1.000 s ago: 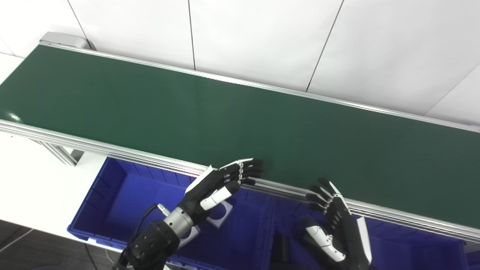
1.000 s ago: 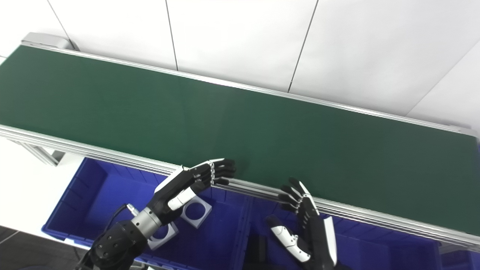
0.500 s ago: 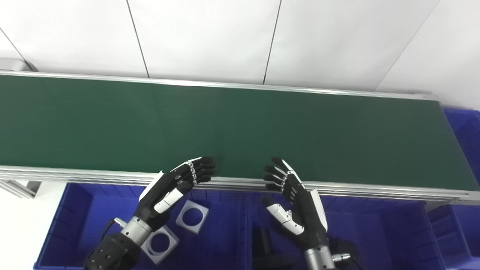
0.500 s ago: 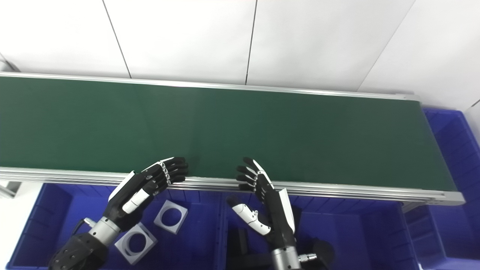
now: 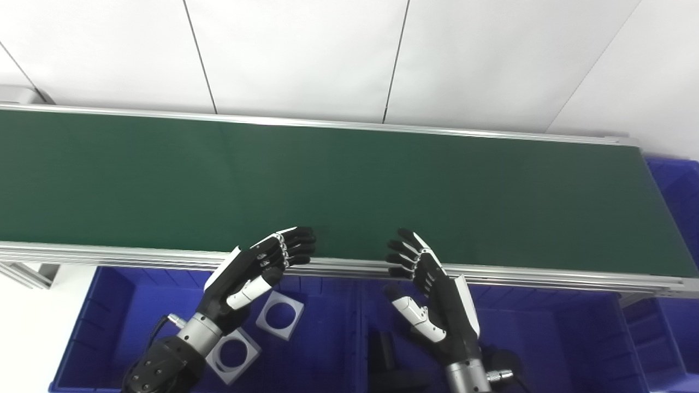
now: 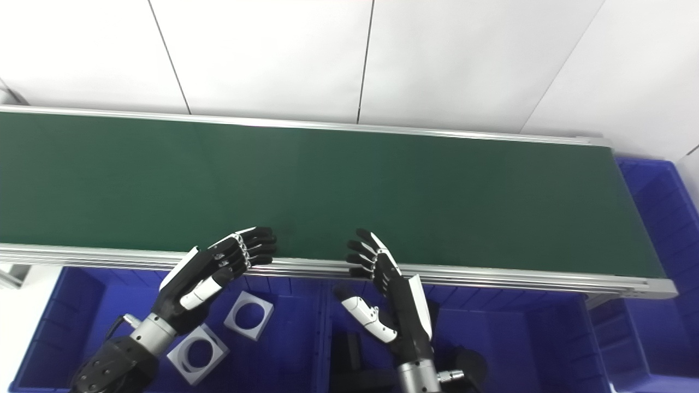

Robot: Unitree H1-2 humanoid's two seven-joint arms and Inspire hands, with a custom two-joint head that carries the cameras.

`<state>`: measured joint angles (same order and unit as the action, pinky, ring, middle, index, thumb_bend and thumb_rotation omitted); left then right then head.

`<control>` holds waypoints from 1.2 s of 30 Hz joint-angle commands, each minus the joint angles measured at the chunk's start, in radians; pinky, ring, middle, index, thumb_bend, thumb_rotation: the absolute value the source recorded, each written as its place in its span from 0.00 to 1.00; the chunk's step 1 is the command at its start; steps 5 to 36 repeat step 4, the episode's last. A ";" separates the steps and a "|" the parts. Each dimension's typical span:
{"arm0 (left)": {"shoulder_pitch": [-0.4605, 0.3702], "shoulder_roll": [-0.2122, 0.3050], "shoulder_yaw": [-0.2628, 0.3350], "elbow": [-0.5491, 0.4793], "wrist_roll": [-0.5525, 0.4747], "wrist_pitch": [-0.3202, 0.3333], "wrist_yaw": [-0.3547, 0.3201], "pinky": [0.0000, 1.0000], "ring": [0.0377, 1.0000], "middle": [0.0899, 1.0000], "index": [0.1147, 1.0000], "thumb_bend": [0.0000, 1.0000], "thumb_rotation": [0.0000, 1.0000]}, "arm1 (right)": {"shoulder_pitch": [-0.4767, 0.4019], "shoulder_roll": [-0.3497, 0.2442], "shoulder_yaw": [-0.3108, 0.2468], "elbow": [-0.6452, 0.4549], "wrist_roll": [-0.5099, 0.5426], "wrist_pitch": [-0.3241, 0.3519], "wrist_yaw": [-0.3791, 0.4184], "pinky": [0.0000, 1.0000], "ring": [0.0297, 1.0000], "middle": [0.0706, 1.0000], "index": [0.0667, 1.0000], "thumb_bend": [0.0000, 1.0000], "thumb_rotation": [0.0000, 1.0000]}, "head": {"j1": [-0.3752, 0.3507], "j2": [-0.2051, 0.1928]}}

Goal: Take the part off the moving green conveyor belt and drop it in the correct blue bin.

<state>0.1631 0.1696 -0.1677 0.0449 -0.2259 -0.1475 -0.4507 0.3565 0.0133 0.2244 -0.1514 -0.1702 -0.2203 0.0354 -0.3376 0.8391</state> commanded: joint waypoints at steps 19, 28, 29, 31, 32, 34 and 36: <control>-0.004 -0.004 -0.009 -0.042 0.017 -0.027 0.003 0.81 0.83 0.84 0.83 0.88 0.66 | 0.001 -0.008 0.000 -0.048 0.013 -0.009 0.007 0.70 0.77 0.81 0.88 0.67 0.62 | 0.015 0.002; -0.004 -0.004 -0.009 -0.042 0.017 -0.027 0.003 0.81 0.83 0.84 0.83 0.88 0.66 | 0.001 -0.008 0.000 -0.048 0.013 -0.009 0.007 0.70 0.77 0.81 0.88 0.67 0.62 | 0.015 0.002; -0.004 -0.004 -0.009 -0.042 0.017 -0.027 0.003 0.81 0.83 0.84 0.83 0.88 0.66 | 0.001 -0.008 0.000 -0.048 0.013 -0.009 0.007 0.70 0.77 0.81 0.88 0.67 0.62 | 0.015 0.002; -0.004 -0.004 -0.009 -0.042 0.017 -0.027 0.003 0.81 0.83 0.84 0.83 0.88 0.66 | 0.001 -0.008 0.000 -0.048 0.013 -0.009 0.007 0.70 0.77 0.81 0.88 0.67 0.62 | 0.015 0.002; -0.004 -0.004 -0.009 -0.042 0.017 -0.027 0.003 0.81 0.83 0.84 0.83 0.88 0.66 | 0.001 -0.008 0.000 -0.048 0.013 -0.009 0.007 0.70 0.77 0.81 0.88 0.67 0.62 | 0.015 0.002; -0.004 -0.004 -0.009 -0.042 0.017 -0.027 0.003 0.81 0.83 0.84 0.83 0.88 0.66 | 0.001 -0.008 0.000 -0.048 0.013 -0.009 0.007 0.70 0.77 0.81 0.88 0.67 0.62 | 0.015 0.002; -0.004 -0.004 -0.009 -0.042 0.017 -0.027 0.003 0.81 0.83 0.84 0.83 0.88 0.66 | 0.001 -0.008 0.000 -0.048 0.013 -0.009 0.007 0.70 0.77 0.81 0.88 0.67 0.62 | 0.015 0.002</control>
